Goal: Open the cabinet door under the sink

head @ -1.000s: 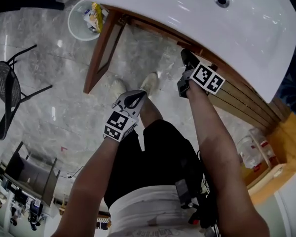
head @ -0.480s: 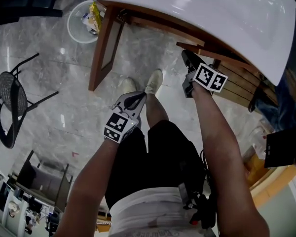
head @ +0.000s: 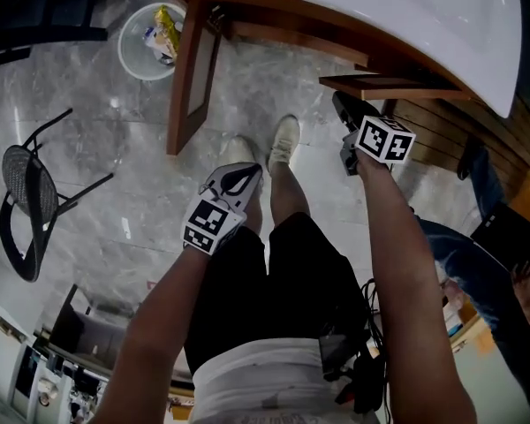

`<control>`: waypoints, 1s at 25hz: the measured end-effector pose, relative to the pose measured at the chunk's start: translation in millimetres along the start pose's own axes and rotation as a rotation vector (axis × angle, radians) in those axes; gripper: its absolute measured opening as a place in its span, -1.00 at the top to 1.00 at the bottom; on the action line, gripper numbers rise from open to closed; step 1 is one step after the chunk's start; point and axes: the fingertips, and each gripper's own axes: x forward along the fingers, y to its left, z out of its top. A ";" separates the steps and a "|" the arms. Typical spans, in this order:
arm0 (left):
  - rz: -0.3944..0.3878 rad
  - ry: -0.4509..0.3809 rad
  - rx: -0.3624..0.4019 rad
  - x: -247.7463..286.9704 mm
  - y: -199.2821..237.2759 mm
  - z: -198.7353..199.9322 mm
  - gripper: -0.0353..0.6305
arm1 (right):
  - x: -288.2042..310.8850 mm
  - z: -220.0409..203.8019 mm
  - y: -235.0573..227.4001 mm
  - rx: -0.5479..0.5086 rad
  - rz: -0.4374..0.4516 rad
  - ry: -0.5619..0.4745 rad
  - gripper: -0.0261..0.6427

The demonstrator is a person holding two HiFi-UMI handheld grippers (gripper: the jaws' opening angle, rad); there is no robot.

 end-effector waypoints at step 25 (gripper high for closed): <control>-0.052 0.074 0.134 56.7 -111.3 1.9 0.87 | -94.5 -100.2 -39.2 -0.104 0.093 0.100 0.66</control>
